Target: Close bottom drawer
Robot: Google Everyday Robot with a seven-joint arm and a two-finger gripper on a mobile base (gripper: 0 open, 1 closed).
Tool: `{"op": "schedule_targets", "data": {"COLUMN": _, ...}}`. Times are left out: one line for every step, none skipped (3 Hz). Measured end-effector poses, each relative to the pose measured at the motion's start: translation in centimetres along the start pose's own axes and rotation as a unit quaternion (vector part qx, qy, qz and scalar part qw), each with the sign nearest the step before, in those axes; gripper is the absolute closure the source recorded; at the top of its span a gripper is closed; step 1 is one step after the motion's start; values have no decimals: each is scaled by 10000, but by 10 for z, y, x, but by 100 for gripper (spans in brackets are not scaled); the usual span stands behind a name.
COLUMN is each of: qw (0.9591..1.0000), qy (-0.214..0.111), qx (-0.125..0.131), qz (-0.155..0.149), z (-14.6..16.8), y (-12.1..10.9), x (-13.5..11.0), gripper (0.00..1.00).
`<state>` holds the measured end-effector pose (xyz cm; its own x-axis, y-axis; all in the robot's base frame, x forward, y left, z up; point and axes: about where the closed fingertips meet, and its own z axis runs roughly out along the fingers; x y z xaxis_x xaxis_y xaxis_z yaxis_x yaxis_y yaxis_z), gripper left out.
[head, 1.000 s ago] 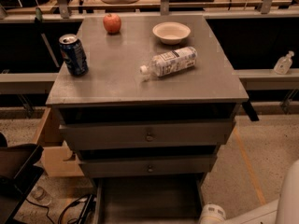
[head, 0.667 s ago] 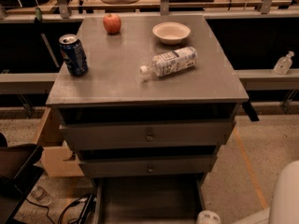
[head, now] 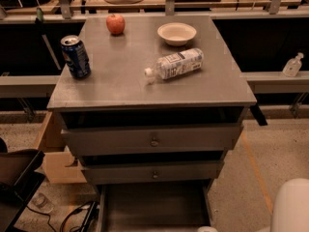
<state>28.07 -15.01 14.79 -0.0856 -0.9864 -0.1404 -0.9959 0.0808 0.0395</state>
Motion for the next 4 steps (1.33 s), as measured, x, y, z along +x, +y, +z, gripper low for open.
{"op": "schedule_targets", "data": {"qw": 9989, "qy": -80, "qx": 261, "qz": -381, "z": 13, "y": -23, "x": -14, "gripper": 100}}
{"op": "schedule_targets", "data": {"qw": 9965, "qy": -75, "qx": 528, "qz": -636, "z": 13, "y": -51, "x": -26, "gripper": 100}}
{"op": "schedule_targets", "data": {"qw": 9962, "qy": -71, "qx": 556, "qz": -661, "z": 13, "y": -52, "x": -28, "gripper": 100}}
{"op": "schedule_targets", "data": {"qw": 9937, "qy": -72, "qx": 747, "qz": -827, "z": 8, "y": -71, "x": -39, "gripper": 100}}
